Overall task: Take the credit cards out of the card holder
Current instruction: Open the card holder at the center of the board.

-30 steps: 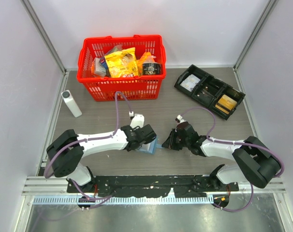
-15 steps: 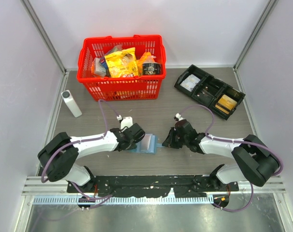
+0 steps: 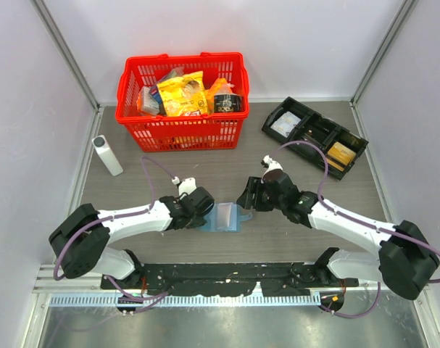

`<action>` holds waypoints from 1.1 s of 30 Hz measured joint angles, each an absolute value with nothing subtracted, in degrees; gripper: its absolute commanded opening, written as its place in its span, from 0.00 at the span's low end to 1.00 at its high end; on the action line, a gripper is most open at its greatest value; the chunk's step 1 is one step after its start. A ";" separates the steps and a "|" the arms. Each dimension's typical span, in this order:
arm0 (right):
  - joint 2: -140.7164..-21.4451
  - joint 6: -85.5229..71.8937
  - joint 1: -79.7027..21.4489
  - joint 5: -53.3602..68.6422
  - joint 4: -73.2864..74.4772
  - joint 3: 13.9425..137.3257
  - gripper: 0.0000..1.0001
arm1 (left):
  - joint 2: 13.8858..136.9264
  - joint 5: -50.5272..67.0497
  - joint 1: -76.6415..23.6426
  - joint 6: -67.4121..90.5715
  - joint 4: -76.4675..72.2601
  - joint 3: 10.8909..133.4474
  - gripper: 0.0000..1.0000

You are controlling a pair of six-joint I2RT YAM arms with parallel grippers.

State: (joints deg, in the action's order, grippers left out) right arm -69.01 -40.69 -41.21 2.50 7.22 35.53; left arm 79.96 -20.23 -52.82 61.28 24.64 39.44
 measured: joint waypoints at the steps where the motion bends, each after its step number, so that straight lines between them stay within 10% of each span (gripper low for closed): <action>1: -67.94 -40.84 -42.11 1.41 7.33 35.77 0.60 | 79.96 -20.03 -52.86 61.41 24.47 39.40 0.23; 33: -78.83 -55.94 -49.41 4.56 -11.77 28.49 0.47 | 79.99 -16.43 -53.58 64.01 20.08 38.11 0.22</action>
State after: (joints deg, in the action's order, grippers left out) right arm -78.83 -55.94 -49.41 4.56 -11.77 28.49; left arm 79.99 -16.43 -53.58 64.01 20.08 38.11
